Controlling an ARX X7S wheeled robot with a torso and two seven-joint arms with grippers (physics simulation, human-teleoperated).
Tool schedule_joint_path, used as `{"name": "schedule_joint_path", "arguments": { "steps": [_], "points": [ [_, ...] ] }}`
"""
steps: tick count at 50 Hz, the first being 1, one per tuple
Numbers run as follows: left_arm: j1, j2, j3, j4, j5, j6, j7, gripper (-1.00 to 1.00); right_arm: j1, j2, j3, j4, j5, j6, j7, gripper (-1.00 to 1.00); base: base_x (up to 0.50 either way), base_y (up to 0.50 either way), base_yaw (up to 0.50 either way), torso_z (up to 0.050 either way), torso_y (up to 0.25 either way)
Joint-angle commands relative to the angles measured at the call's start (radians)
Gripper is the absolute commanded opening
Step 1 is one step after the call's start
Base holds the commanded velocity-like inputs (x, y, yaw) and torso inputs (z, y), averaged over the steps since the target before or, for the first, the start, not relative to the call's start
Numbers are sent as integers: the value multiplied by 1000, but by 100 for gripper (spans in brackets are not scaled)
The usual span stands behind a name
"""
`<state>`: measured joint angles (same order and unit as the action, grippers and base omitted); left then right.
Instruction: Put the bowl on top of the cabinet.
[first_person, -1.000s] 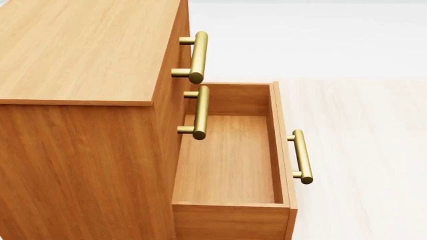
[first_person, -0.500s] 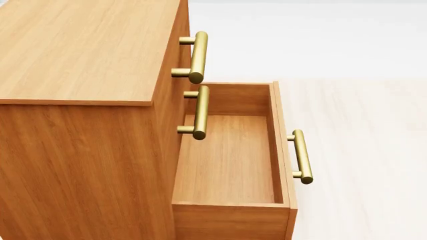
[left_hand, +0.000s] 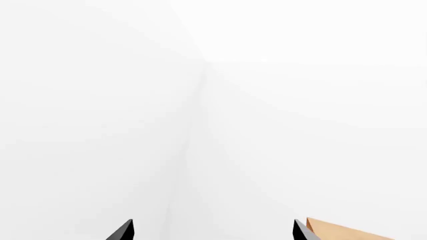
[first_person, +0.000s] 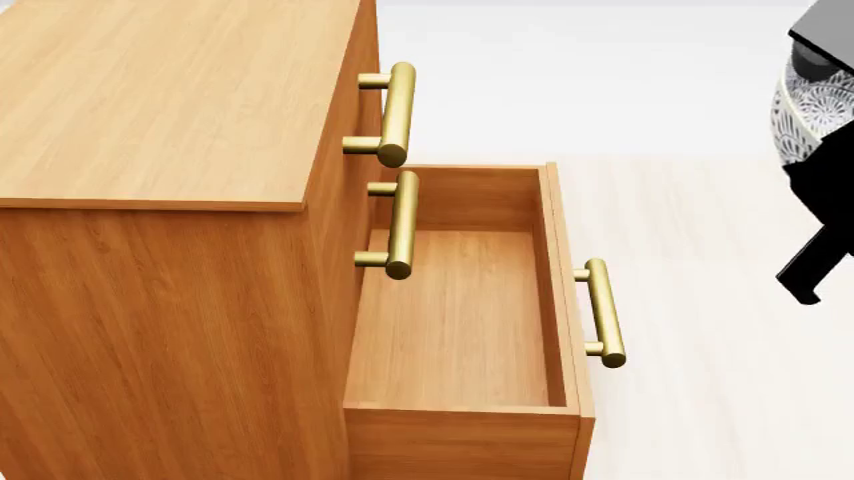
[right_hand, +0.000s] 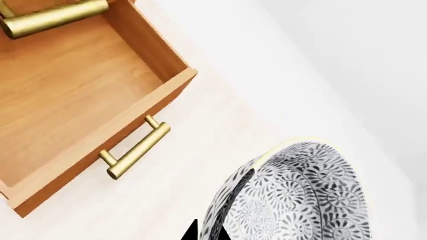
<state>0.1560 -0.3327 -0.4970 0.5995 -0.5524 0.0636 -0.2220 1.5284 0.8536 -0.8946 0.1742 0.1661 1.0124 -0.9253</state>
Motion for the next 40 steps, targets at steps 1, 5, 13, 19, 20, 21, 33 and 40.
{"name": "schedule_joint_path", "arguments": {
  "steps": [1, 5, 13, 19, 20, 21, 33, 40],
  "points": [
    [0, -2, 3, 0, 1, 1, -3, 100, 142, -108, -114, 97, -83, -99, -93, -100, 0, 0, 0, 0, 0],
    [1, -2, 5, 1, 1, 1, -3, 100, 173, -142, -156, 118, -106, -132, -126, -100, 0, 0, 0, 0, 0],
    [1, -4, 3, 1, -3, 1, -6, 100, 205, -229, -194, 174, -124, -194, -146, -100, 0, 0, 0, 0, 0],
    [2, -5, 2, 1, -6, 2, -8, 100, 235, -309, -190, 235, -118, -230, -149, -100, 0, 0, 0, 0, 2],
    [3, -4, 2, 2, -6, 3, -8, 100, 246, -332, -188, 253, -115, -231, -151, -100, 0, 0, 0, 0, 0],
    [3, -4, 3, 2, -5, 3, -8, 100, 250, -343, -185, 265, -113, -235, -150, -100, 0, 0, 0, 0, 0],
    [5, -6, 5, 0, -4, 8, -6, 100, 295, -418, -188, 280, -105, -265, -172, -100, 0, 0, 0, 0, 0],
    [5, -6, 7, -1, -3, 9, -8, 100, 302, -453, -187, 250, -95, -265, -177, -100, 0, 0, 0, 0, 1]
  ]
}}
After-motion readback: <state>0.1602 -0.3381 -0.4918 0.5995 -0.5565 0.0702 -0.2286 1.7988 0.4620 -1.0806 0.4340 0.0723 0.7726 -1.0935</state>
